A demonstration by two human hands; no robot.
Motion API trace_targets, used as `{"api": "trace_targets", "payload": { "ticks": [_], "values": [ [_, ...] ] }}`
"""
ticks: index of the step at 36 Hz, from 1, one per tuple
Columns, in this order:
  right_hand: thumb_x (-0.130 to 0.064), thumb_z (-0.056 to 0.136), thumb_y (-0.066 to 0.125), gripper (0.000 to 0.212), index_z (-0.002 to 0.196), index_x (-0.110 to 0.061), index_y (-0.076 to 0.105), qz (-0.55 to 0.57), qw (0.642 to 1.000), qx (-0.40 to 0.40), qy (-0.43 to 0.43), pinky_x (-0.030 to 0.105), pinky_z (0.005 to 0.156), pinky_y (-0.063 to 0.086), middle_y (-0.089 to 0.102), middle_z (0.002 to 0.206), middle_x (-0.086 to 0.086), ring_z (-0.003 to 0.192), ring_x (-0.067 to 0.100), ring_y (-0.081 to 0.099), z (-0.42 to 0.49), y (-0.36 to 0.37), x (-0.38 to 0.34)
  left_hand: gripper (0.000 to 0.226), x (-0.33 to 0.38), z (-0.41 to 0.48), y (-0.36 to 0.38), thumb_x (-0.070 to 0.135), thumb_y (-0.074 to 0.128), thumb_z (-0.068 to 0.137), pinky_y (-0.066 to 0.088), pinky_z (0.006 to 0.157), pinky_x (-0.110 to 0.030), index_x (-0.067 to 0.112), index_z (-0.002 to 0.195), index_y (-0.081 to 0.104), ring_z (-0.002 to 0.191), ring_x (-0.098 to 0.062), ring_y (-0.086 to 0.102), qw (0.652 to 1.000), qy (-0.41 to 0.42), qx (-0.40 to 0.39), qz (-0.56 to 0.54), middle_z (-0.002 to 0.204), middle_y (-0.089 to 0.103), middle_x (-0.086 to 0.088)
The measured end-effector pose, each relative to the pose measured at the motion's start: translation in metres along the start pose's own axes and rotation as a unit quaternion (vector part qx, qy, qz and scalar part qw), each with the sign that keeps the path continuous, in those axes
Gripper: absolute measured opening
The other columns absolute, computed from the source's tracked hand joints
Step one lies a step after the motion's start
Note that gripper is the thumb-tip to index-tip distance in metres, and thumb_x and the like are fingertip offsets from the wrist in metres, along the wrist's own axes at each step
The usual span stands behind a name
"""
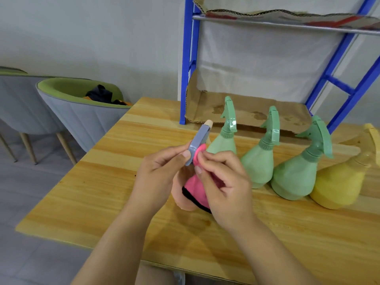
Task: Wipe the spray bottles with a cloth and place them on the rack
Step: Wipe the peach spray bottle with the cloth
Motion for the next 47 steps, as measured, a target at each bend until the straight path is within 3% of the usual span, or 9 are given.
{"api": "trace_targets", "payload": {
  "ticks": [5, 7, 10, 16, 22, 31, 36, 43, 47],
  "values": [
    [0.002, 0.084, 0.066, 0.019, 0.103, 0.002, 0.071, -0.009, 0.999, 0.011, -0.044, 0.026, 0.084, 0.052, 0.064, 0.095, 0.010, 0.095, 0.015, 0.065, -0.002, -0.002, -0.007, 0.021, 0.001, -0.003, 0.002, 0.021, 0.058, 0.085, 0.054, 0.086, -0.035, 0.019, 0.094, 0.076, 0.099, -0.023, 0.069, 0.999, 0.029, 0.003, 0.029, 0.097, 0.075, -0.005],
    [0.000, 0.084, 0.065, 0.018, 0.101, 0.001, 0.071, -0.014, 0.999, 0.025, -0.041, 0.023, 0.085, 0.051, 0.064, 0.095, 0.008, 0.096, 0.012, 0.064, -0.003, -0.003, -0.007, 0.018, 0.002, -0.003, 0.003, 0.024, 0.062, 0.083, 0.055, 0.084, -0.036, 0.019, 0.093, 0.076, 0.094, -0.022, 0.070, 0.999, 0.037, 0.014, 0.038, 0.094, 0.075, -0.005],
    [-0.001, 0.083, 0.068, 0.017, 0.100, -0.001, 0.071, -0.016, 0.998, 0.066, 0.017, 0.014, 0.087, 0.046, 0.061, 0.096, 0.003, 0.099, 0.000, 0.060, 0.004, -0.010, 0.004, 0.016, 0.002, -0.002, 0.003, 0.028, 0.067, 0.079, 0.054, 0.072, -0.025, 0.020, 0.090, 0.076, 0.081, -0.013, 0.068, 0.997, 0.051, 0.031, 0.047, 0.085, 0.075, -0.001],
    [0.004, 0.081, 0.070, 0.017, 0.094, -0.007, 0.072, -0.004, 0.993, 0.062, 0.096, 0.008, 0.082, 0.044, 0.059, 0.094, -0.007, 0.095, -0.004, 0.058, 0.016, -0.014, 0.022, 0.013, 0.009, 0.000, 0.002, 0.017, 0.067, 0.085, 0.053, 0.074, -0.019, 0.025, 0.093, 0.074, 0.083, -0.008, 0.070, 0.990, 0.070, 0.035, 0.121, 0.088, 0.075, 0.005],
    [0.000, 0.082, 0.070, 0.014, 0.090, -0.012, 0.072, 0.019, 0.983, 0.032, 0.177, 0.005, 0.074, 0.044, 0.060, 0.091, -0.003, 0.086, -0.007, 0.059, 0.008, -0.013, 0.043, 0.025, 0.020, 0.000, 0.008, 0.008, 0.064, 0.087, 0.042, 0.064, -0.003, 0.032, 0.095, 0.067, 0.076, 0.010, 0.063, 0.966, 0.103, 0.047, 0.231, 0.083, 0.068, 0.032],
    [0.001, 0.081, 0.069, 0.020, 0.100, -0.003, 0.071, -0.031, 0.997, 0.055, 0.043, 0.008, 0.084, 0.044, 0.059, 0.092, 0.001, 0.096, -0.004, 0.058, 0.013, -0.014, 0.015, 0.028, 0.022, 0.000, 0.002, 0.012, 0.064, 0.088, 0.048, 0.064, -0.011, 0.038, 0.096, 0.067, 0.078, 0.001, 0.066, 0.957, 0.109, 0.060, 0.261, 0.088, 0.071, 0.023],
    [0.003, 0.080, 0.069, 0.019, 0.098, -0.002, 0.072, -0.017, 0.999, 0.013, 0.033, 0.011, 0.085, 0.044, 0.060, 0.094, -0.002, 0.096, -0.004, 0.059, 0.000, -0.003, 0.018, 0.024, 0.020, 0.001, 0.000, 0.017, 0.064, 0.088, 0.050, 0.062, -0.020, 0.040, 0.095, 0.067, 0.075, -0.011, 0.066, 0.958, 0.095, 0.071, 0.262, 0.086, 0.071, 0.021],
    [0.001, 0.082, 0.068, 0.023, 0.103, -0.005, 0.072, 0.000, 0.999, -0.039, 0.035, 0.012, 0.086, 0.044, 0.061, 0.098, -0.006, 0.097, -0.003, 0.059, -0.002, -0.002, 0.015, 0.021, 0.017, 0.001, -0.001, 0.014, 0.064, 0.087, 0.050, 0.065, -0.014, 0.033, 0.093, 0.068, 0.075, -0.003, 0.065, 0.972, 0.079, 0.065, 0.211, 0.086, 0.072, 0.015],
    [0.004, 0.080, 0.069, 0.023, 0.102, -0.002, 0.072, -0.043, 0.999, 0.001, 0.005, 0.011, 0.085, 0.045, 0.063, 0.096, 0.003, 0.098, 0.000, 0.060, 0.002, -0.017, 0.008, 0.024, 0.018, 0.003, 0.004, 0.011, 0.068, 0.085, 0.052, 0.074, -0.015, 0.033, 0.095, 0.068, 0.088, -0.002, 0.067, 0.978, 0.082, 0.052, 0.183, 0.093, 0.072, 0.016]
  ]
}}
Point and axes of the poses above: each hand's wrist, its own z-axis towards the middle knuckle, its own y-axis out of the palm, x = y × z, the point moved 8 cm from there along z, towards the middle knuckle
